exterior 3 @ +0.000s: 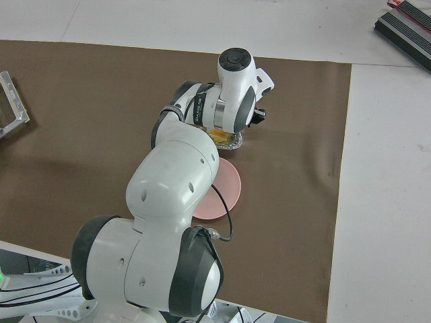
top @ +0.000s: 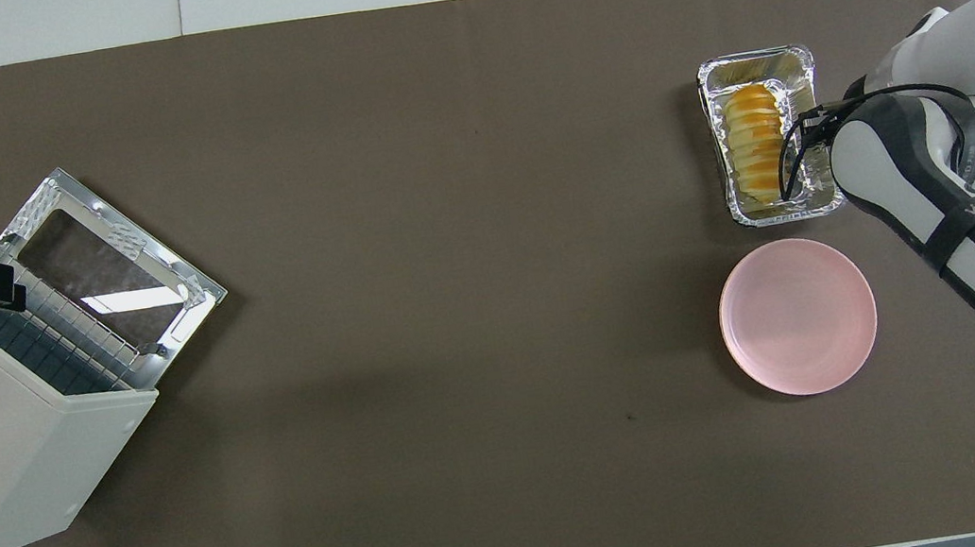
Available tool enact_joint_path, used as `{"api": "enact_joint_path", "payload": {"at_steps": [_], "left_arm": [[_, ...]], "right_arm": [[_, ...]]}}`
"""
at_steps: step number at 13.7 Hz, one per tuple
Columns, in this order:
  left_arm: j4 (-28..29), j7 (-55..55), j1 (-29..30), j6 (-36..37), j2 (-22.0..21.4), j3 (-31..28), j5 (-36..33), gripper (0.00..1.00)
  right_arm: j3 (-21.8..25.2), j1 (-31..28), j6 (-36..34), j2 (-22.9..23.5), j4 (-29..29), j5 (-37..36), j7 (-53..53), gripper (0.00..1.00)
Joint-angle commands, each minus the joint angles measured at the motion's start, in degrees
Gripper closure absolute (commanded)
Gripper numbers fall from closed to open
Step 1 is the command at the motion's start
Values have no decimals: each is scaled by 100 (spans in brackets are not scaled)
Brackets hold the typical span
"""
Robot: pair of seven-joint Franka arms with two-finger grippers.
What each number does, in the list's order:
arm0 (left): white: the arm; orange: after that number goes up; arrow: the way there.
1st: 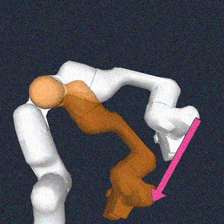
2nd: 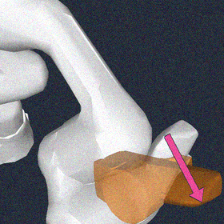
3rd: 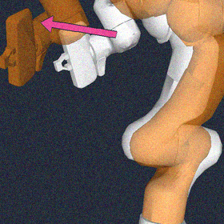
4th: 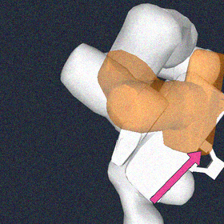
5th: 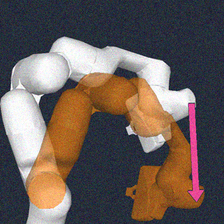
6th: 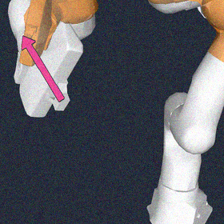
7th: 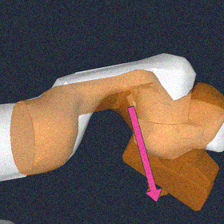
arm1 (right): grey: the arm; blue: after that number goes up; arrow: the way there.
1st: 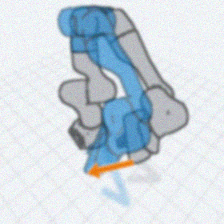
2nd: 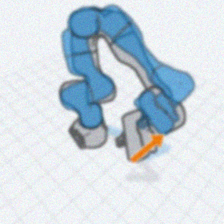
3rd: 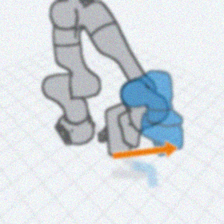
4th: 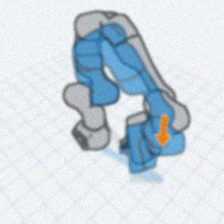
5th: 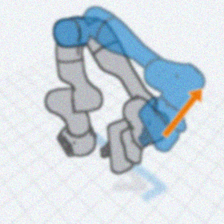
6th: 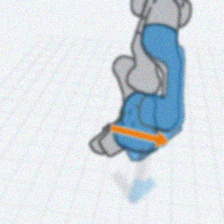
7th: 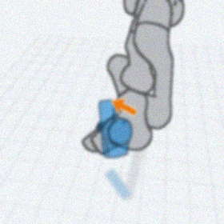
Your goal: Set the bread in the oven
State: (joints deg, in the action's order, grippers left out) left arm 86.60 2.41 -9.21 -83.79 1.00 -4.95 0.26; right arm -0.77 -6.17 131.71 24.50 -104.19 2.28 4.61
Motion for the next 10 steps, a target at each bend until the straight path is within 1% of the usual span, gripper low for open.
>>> {"api": "enact_joint_path", "payload": {"at_steps": [1,3,5,8,10], "left_arm": [[67,32,51,-33,-38,12,44,0],[67,32,51,-33,-38,12,44,0],[67,32,51,-33,-38,12,44,0],[67,32,51,-33,-38,12,44,0],[67,32,51,-33,-30,12,44,0]], "right_arm": [[-72,-87,100,-130,-136,97,119,100],[-107,-34,91,-95,73,158,84,100],[-116,88,-92,-68,451,456,66,100],[-116,474,-601,37,1241,607,-126,100],[-116,721,-708,151,1672,598,-582,100]]}}
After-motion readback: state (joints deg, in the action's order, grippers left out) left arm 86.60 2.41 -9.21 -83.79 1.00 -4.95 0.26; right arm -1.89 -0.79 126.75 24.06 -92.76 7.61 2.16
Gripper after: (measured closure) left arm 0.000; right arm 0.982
